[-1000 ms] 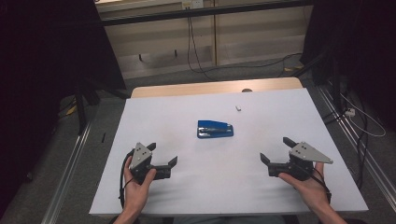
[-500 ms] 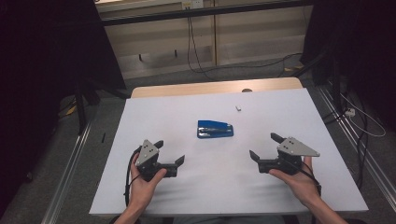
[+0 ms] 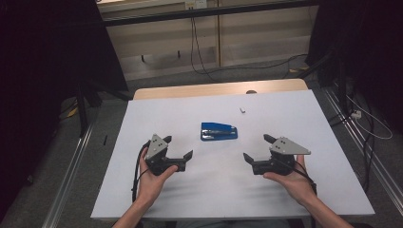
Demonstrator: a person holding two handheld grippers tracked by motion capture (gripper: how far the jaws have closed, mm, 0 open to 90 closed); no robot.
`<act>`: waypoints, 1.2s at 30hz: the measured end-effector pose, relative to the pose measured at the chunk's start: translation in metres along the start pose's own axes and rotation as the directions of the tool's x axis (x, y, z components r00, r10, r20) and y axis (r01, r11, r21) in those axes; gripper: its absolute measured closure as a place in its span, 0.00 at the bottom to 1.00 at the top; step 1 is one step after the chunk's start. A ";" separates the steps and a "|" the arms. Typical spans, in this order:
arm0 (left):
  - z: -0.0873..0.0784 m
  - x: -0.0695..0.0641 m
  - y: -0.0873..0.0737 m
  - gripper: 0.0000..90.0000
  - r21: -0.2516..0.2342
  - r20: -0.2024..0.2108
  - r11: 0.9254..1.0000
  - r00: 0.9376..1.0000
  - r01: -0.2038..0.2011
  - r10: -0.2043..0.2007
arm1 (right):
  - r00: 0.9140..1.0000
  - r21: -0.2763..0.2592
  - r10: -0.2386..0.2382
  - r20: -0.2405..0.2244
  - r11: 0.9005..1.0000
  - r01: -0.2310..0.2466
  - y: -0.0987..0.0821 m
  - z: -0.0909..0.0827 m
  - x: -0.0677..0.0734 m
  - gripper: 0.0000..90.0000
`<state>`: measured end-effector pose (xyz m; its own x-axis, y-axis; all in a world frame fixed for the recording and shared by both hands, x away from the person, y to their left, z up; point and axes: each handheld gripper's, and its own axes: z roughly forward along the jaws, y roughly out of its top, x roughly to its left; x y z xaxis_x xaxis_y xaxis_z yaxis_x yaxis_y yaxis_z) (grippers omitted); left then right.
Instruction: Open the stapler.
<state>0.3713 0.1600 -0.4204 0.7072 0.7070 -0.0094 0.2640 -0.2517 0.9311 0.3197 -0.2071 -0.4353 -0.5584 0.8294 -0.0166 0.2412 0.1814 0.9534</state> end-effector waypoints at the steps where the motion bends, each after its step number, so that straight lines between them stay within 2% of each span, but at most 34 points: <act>1: 0.002 0.000 0.001 0.04 -0.002 -0.005 1.000 1.000 -0.004 0.004 | 1.000 -0.002 0.000 -0.007 1.000 0.000 0.001 0.003 0.001 0.04; 4: 0.009 0.000 0.006 0.04 -0.032 0.014 0.999 1.000 -0.014 0.015 | 1.000 -0.003 0.015 -0.007 1.000 -0.015 0.006 0.009 -0.001 0.04; 7: 0.012 0.000 0.007 0.03 -0.041 0.022 0.999 1.000 -0.017 0.018 | 1.000 -0.006 0.018 -0.008 1.000 -0.018 0.010 0.012 -0.002 0.04; 12: 0.022 -0.001 0.012 0.03 -0.037 0.035 0.999 0.999 -0.016 0.018 | 1.000 -0.012 0.012 -0.009 1.000 -0.012 0.016 0.021 -0.003 0.04; 15: 0.026 0.001 0.015 0.03 -0.036 0.046 0.999 0.998 -0.031 0.032 | 1.000 -0.017 0.004 -0.008 1.000 -0.004 0.019 0.027 -0.001 0.05; 18: 0.033 0.005 0.017 0.03 -0.045 0.032 0.998 0.998 -0.045 0.047 | 1.000 -0.013 -0.003 -0.010 1.000 0.002 0.023 0.032 0.000 0.06; 20: 0.042 0.011 0.021 0.03 -0.043 0.030 0.998 0.999 -0.039 0.040 | 1.000 -0.026 0.005 -0.017 1.000 -0.005 0.027 0.038 -0.001 0.10; 24: 0.050 0.014 0.023 0.04 -0.059 0.020 0.998 1.000 -0.021 0.023 | 1.000 -0.029 0.012 -0.026 1.000 -0.012 0.029 0.043 -0.002 0.12; 26: 0.056 0.015 0.024 0.04 -0.055 0.019 0.998 1.000 -0.014 0.015 | 0.999 -0.025 0.012 -0.033 1.000 -0.013 0.028 0.047 -0.002 0.15; 28: 0.062 0.013 0.023 0.04 -0.059 0.019 0.998 1.000 -0.014 0.015 | 0.999 -0.018 0.033 -0.042 0.999 -0.034 0.028 0.052 -0.002 0.16; 31: 0.068 0.008 0.019 0.04 -0.021 0.029 1.000 0.999 -0.022 0.023 | 0.999 -0.010 0.033 -0.039 0.999 -0.033 0.025 0.057 -0.001 0.18; 34: 0.068 0.007 0.018 0.04 0.001 0.032 0.999 0.999 -0.040 0.040 | 0.998 -0.001 0.035 -0.044 0.999 -0.035 0.022 0.061 0.002 0.25; 36: 0.068 0.009 0.017 0.04 0.000 0.026 1.000 0.999 -0.031 0.031 | 0.998 -0.016 0.028 -0.050 0.999 -0.029 0.022 0.063 0.004 0.33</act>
<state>0.4266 0.1174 -0.4288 0.7320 0.6813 0.0093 0.2421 -0.2729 0.9311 0.3727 -0.1664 -0.4329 -0.5906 0.8066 0.0255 0.2445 0.1487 0.9582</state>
